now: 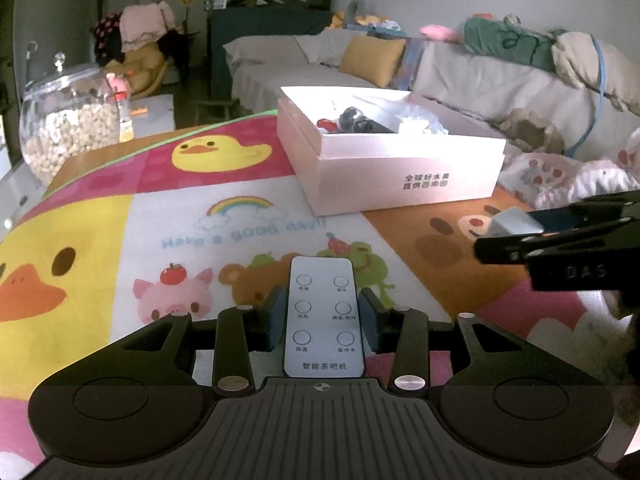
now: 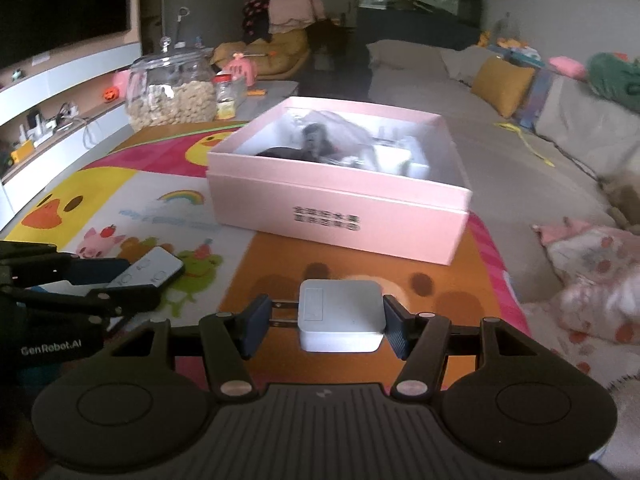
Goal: Organize rigid objects
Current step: 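Carry the white remote and cube charger into the pink box and release both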
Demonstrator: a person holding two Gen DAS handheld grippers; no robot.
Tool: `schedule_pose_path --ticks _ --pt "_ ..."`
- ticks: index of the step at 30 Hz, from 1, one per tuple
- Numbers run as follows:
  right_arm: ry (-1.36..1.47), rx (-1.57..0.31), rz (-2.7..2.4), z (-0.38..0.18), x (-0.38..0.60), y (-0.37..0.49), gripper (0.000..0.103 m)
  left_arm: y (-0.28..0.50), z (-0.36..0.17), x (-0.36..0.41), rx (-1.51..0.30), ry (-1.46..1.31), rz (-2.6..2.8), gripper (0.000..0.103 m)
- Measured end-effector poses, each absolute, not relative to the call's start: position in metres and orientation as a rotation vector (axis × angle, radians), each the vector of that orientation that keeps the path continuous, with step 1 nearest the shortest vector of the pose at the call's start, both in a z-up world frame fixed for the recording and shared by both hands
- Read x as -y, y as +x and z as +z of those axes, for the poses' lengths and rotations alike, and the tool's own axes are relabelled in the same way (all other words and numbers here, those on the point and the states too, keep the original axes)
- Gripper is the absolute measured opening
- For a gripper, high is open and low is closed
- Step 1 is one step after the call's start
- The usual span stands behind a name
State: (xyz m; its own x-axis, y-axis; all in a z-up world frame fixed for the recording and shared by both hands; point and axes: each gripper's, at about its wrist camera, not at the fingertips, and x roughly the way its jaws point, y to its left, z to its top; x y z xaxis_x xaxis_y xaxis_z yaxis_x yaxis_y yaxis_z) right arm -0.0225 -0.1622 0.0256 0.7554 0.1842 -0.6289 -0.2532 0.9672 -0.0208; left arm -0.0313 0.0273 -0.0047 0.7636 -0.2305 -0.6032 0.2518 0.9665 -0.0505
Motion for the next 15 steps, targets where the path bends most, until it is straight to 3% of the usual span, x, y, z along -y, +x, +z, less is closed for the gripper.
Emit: schedule_pose_path --ticks 15 --pt "-0.03 -0.639 0.19 0.034 0.2 -0.038 0.06 -0.042 -0.003 -0.027 -0.637 -0.007 -0.264 0.043"
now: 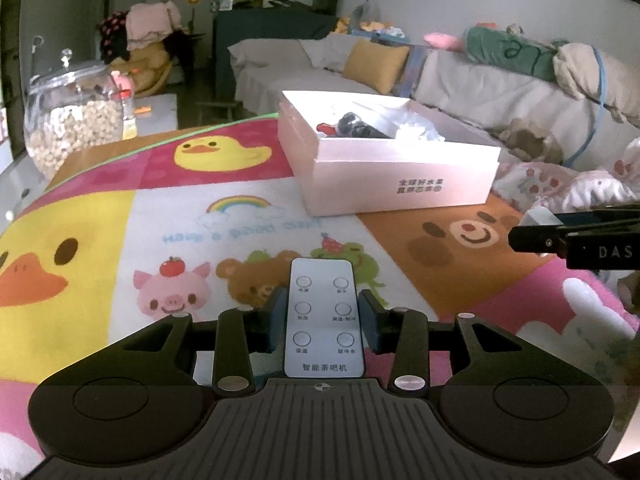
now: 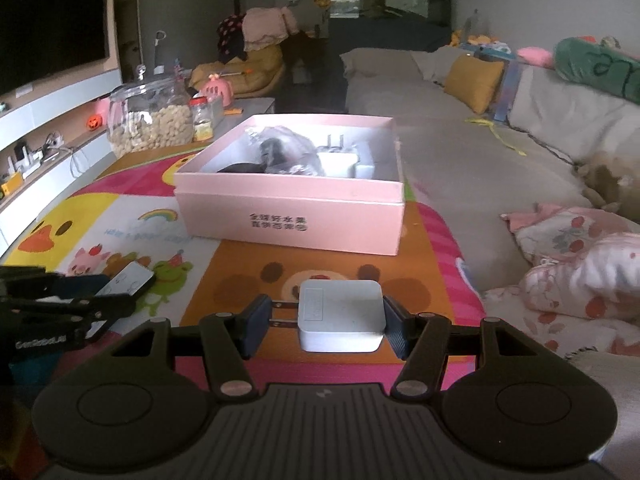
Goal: Organize rigid objects
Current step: 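Carry the white remote and cube charger into the pink box and release both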
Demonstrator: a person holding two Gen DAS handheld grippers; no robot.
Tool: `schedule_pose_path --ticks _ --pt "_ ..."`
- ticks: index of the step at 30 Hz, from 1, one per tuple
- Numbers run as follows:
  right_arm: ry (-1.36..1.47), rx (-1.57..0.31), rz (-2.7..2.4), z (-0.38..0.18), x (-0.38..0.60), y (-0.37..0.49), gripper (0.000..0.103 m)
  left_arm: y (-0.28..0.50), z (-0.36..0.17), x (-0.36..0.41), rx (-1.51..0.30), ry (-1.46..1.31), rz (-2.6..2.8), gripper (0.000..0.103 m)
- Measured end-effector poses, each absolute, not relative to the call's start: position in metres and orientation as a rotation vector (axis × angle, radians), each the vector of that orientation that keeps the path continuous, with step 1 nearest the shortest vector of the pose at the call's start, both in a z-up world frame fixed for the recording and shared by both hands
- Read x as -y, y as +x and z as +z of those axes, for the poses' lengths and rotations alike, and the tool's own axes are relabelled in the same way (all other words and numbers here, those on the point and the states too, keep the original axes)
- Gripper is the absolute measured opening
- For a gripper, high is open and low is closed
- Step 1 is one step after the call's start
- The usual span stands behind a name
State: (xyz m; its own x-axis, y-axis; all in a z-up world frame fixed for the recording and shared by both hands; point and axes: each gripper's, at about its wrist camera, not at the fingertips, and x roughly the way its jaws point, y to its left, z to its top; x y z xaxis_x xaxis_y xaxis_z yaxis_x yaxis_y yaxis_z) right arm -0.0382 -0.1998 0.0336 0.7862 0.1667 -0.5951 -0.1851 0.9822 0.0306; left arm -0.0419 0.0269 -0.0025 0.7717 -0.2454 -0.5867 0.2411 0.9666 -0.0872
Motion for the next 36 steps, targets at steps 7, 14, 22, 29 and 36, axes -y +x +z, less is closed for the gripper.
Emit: schedule_pose_path --ticks 7,14,22,29,36 --pt "0.014 -0.64 0.163 0.034 0.217 -0.041 0.06 -0.041 0.027 -0.023 -0.564 -0.004 -0.319 0.043" --pt "0.029 -0.588 0.193 0.046 0.219 -0.047 0.06 0.024 0.109 -0.011 -0.391 0.042 -0.336 0.043" --pt "0.021 -0.63 0.194 0.036 0.216 -0.042 0.059 0.143 0.112 0.01 -0.43 -0.21 -0.338 0.043" --pt "0.035 -0.651 0.168 0.027 0.226 -0.037 0.06 0.129 0.075 -0.001 -0.459 -0.219 -0.321 0.04" --pt "0.054 -0.675 0.175 0.023 0.225 -0.031 0.06 0.045 0.069 -0.031 -0.448 -0.192 -0.367 0.04"
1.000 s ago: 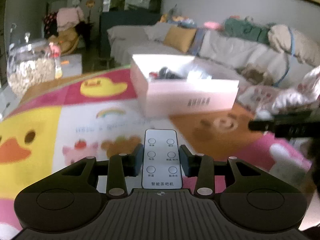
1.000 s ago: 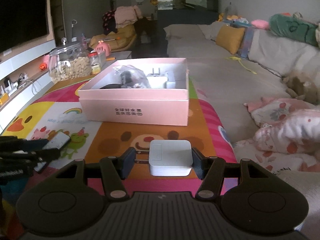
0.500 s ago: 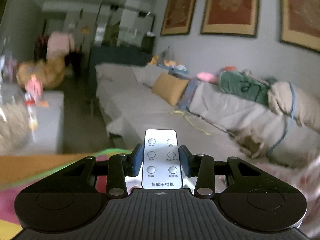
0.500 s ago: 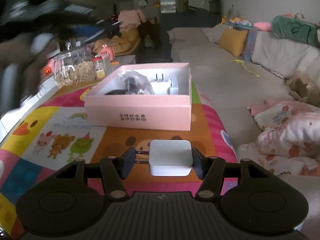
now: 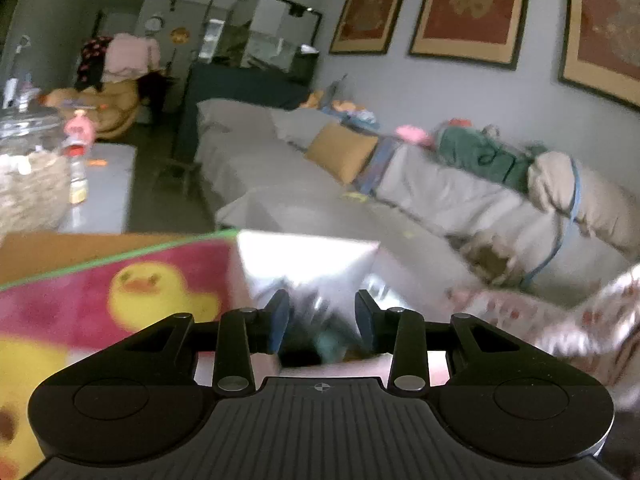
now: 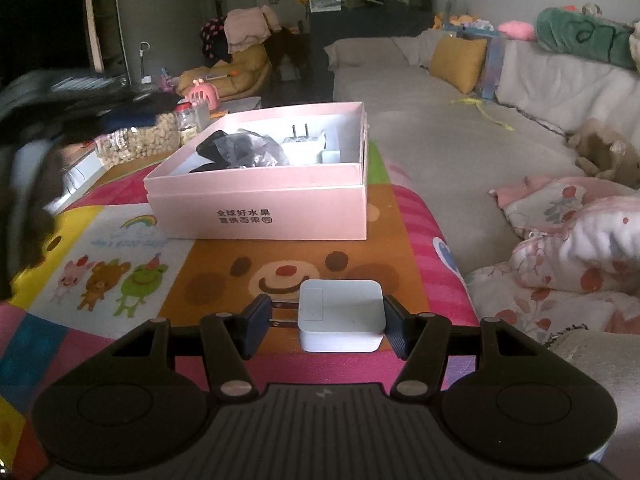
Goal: Organize rigid objects
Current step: 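Carry the white remote and cube charger into the pink box and release both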
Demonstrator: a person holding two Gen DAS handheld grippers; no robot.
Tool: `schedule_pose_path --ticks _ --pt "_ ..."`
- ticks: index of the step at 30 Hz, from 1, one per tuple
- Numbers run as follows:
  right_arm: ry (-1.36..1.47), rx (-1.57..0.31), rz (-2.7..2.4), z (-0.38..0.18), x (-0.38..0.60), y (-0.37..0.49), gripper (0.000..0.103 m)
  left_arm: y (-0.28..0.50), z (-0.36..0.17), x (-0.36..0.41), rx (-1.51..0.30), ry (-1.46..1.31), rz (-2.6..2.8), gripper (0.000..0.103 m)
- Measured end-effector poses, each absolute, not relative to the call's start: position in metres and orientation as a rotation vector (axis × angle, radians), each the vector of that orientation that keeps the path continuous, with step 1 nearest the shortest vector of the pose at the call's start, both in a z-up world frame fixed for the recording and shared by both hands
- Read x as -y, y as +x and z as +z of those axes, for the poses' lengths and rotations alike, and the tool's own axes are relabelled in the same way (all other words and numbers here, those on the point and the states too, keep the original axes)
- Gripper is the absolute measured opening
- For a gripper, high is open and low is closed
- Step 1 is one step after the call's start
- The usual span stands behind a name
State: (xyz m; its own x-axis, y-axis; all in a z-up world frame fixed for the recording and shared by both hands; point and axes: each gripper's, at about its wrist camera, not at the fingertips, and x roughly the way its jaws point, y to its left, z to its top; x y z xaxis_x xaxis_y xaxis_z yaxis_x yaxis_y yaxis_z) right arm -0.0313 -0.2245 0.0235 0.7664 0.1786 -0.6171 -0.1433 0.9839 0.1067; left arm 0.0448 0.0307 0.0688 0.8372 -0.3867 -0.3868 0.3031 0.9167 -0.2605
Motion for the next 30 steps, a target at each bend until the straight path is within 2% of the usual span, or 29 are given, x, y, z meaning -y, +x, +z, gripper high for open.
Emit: schedule_pose_path --ticks 6,14,17,21,26,28,30 --pt "0.056 -0.674 0.166 0.034 0.218 -0.02 0.06 -0.006 0.038 -0.064 -0.556 -0.18 -0.264 0.04" --pt "0.092 -0.464 0.144 0.109 0.193 0.057 0.06 -0.011 0.022 -0.074 -0.613 -0.129 -0.256 0.04" --pt "0.052 -0.449 0.122 0.123 0.179 0.1 0.067 -0.01 0.019 -0.075 -0.615 -0.103 -0.219 0.04" --pt "0.034 -0.484 0.103 0.111 0.173 0.099 0.074 -0.013 0.011 -0.081 -0.627 -0.023 -0.146 0.04" --pt "0.024 -0.563 0.138 0.071 0.177 0.047 0.074 -0.012 0.0 -0.084 -0.667 -0.018 -0.127 0.04" --pt "0.03 -0.61 0.15 0.055 0.179 0.031 0.075 -0.011 0.0 -0.078 -0.666 -0.005 -0.128 0.044" --pt "0.028 -0.649 0.144 0.041 0.178 0.021 0.076 -0.009 -0.001 -0.068 -0.667 0.021 -0.131 0.055"
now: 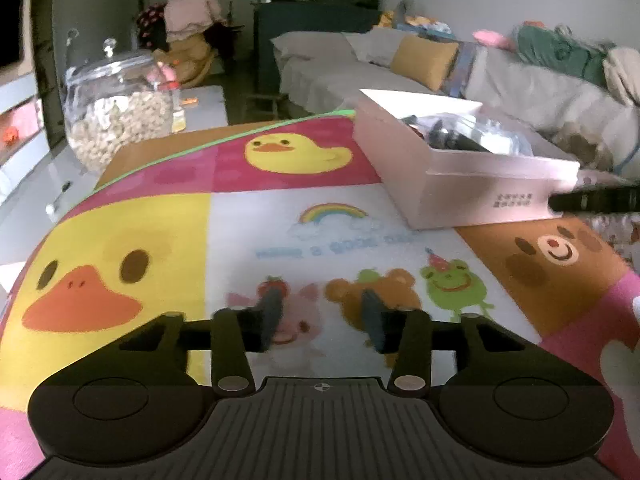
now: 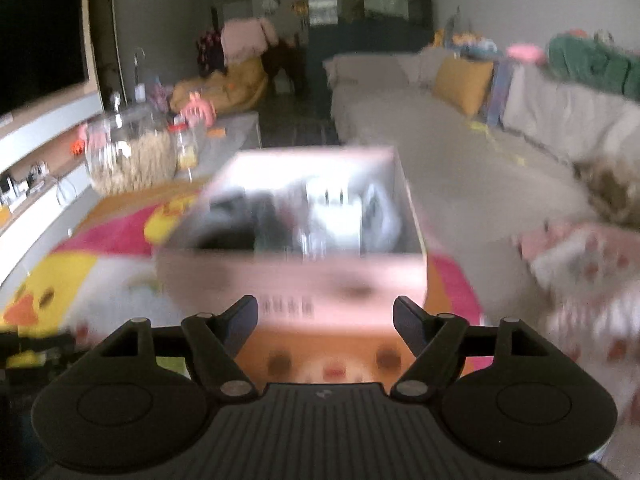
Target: Organize rigid objects
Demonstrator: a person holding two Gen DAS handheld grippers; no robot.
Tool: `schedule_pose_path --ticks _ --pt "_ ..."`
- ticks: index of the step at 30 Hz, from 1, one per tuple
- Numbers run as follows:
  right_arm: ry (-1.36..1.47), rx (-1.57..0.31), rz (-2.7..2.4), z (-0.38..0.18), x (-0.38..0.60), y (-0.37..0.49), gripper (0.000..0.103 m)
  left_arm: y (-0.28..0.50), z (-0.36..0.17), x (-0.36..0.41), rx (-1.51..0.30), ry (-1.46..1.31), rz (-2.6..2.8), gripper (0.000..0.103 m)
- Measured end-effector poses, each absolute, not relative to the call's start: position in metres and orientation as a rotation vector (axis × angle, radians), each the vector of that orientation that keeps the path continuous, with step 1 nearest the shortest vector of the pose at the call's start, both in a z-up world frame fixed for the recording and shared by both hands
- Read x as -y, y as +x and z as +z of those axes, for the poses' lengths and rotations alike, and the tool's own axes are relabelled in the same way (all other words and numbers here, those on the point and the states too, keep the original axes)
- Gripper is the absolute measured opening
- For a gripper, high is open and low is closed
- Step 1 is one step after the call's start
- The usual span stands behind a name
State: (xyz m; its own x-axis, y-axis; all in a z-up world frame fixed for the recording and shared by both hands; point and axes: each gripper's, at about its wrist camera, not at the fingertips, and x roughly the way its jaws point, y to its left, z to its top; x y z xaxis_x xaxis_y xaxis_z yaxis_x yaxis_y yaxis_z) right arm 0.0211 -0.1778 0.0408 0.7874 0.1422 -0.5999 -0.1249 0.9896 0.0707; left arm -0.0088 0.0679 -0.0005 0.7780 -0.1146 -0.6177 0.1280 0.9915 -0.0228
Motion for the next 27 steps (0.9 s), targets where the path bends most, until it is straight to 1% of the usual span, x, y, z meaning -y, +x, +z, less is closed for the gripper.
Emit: schedule_pose_path --ticks 4,6,8,10,12,14,18,19,27 --pt "-0.019 -0.703 0.106 0.013 0.169 0.015 0.076 -0.002 -0.001 -0.055 -0.669 0.031 -0.143 0.057" --pt "-0.025 -0.728 0.099 0.004 0.165 0.017 0.078 0.001 -0.002 -0.05 -0.673 0.015 -0.138 0.065" --pt "-0.019 -0.719 0.091 0.003 0.164 0.017 0.084 0.001 -0.003 -0.042 -0.666 0.012 -0.132 0.069" --pt "-0.019 -0.719 0.091 0.002 0.162 0.018 0.086 0.002 -0.004 -0.035 -0.654 0.012 -0.138 0.069" --pt "-0.035 -0.725 0.082 0.001 0.16 0.018 0.09 0.004 -0.005 -0.026 -0.652 0.02 -0.138 0.072" --pt "-0.038 -0.727 0.065 0.001 0.159 0.019 0.096 0.007 -0.005 -0.022 -0.652 0.018 -0.123 0.072" --pt "-0.002 -0.742 0.05 0.0 0.166 0.024 0.1 0.01 -0.005 -0.017 -0.653 0.012 -0.085 0.073" --pt "0.004 -0.741 0.049 -0.001 0.166 0.024 0.103 0.01 -0.005 -0.016 -0.653 0.013 -0.081 0.073" --pt "0.005 -0.698 0.017 -0.006 0.163 0.022 0.103 0.017 -0.006 -0.014 -0.654 0.003 -0.067 0.077"
